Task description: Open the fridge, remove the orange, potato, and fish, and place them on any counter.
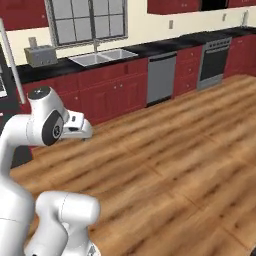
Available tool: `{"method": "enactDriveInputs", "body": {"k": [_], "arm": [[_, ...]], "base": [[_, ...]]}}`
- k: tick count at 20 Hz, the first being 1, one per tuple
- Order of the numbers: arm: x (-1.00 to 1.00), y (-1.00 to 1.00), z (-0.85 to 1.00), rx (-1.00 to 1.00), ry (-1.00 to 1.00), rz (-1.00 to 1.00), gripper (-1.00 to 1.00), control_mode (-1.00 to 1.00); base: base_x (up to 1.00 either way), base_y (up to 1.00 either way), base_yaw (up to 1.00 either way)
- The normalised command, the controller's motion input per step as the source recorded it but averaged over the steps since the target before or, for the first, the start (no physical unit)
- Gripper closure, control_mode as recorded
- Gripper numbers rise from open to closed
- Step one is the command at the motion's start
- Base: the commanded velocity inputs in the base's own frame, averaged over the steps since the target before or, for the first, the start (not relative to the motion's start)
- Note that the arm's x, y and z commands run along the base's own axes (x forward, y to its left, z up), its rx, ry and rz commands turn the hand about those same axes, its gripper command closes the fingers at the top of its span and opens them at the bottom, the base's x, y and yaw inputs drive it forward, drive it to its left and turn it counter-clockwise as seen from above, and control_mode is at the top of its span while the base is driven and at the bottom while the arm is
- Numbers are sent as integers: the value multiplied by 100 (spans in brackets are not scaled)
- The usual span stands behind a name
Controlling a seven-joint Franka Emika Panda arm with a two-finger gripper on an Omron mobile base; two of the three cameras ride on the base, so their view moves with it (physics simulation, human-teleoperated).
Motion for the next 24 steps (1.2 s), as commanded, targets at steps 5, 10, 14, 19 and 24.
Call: {"method": "enactDriveInputs", "body": {"k": [5,10,14,19,24], "arm": [[0,0,0,0,0,0,-100,100],[0,0,0,0,0,0,-100,100],[0,0,0,0,0,0,-100,100],[0,0,0,0,0,0,-100,100],[0,0,0,0,0,0,-100,100]], "base": [[-49,100,68],[33,61,69],[100,2,54],[100,-42,21],[100,-41,7]]}}
